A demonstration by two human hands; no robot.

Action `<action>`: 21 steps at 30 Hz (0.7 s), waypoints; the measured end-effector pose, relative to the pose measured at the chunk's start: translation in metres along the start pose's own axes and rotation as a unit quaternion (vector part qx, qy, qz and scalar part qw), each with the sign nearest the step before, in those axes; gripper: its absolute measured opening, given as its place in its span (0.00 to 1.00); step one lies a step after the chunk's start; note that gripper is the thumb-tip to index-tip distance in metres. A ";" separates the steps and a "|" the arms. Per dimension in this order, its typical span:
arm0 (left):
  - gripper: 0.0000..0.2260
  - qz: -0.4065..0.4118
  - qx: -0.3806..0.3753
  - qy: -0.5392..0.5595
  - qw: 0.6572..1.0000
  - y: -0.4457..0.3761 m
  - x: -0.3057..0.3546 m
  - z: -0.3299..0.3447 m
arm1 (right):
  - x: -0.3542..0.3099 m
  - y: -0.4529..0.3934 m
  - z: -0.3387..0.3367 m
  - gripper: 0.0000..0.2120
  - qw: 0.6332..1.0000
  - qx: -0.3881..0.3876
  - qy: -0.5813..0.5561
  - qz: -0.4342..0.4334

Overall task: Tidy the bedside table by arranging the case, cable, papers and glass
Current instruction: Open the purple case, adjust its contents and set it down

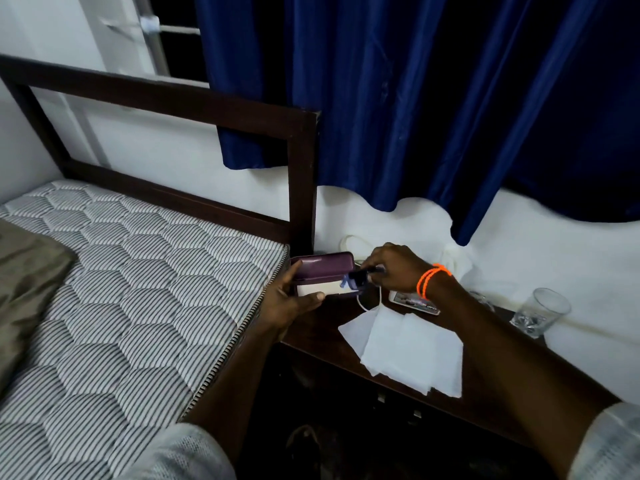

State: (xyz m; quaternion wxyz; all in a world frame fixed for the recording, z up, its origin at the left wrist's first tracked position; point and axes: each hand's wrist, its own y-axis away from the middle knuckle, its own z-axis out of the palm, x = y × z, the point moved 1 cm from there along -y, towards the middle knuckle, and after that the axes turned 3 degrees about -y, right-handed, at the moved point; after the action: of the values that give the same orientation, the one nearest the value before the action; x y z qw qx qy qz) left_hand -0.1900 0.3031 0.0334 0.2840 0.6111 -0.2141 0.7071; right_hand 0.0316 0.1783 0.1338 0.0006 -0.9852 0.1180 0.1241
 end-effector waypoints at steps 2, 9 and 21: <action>0.37 0.011 0.002 -0.025 1.000 0.001 0.005 0.009 | -0.008 -0.001 -0.013 0.16 1.000 0.011 -0.004 0.002; 0.42 0.043 0.003 -0.095 0.995 0.003 0.020 0.032 | -0.036 -0.007 -0.021 0.14 1.000 0.012 0.016 0.001; 0.44 0.074 0.029 -0.122 0.989 0.003 0.031 0.034 | -0.057 -0.016 -0.018 0.12 0.999 0.017 0.043 0.007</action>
State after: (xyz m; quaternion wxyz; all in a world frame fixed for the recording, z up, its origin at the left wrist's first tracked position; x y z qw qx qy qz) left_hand -0.1699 0.2830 0.0692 0.1844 0.6832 -0.2711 0.6525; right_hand -0.0137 0.2064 0.1647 0.0112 -0.9886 0.1272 0.0796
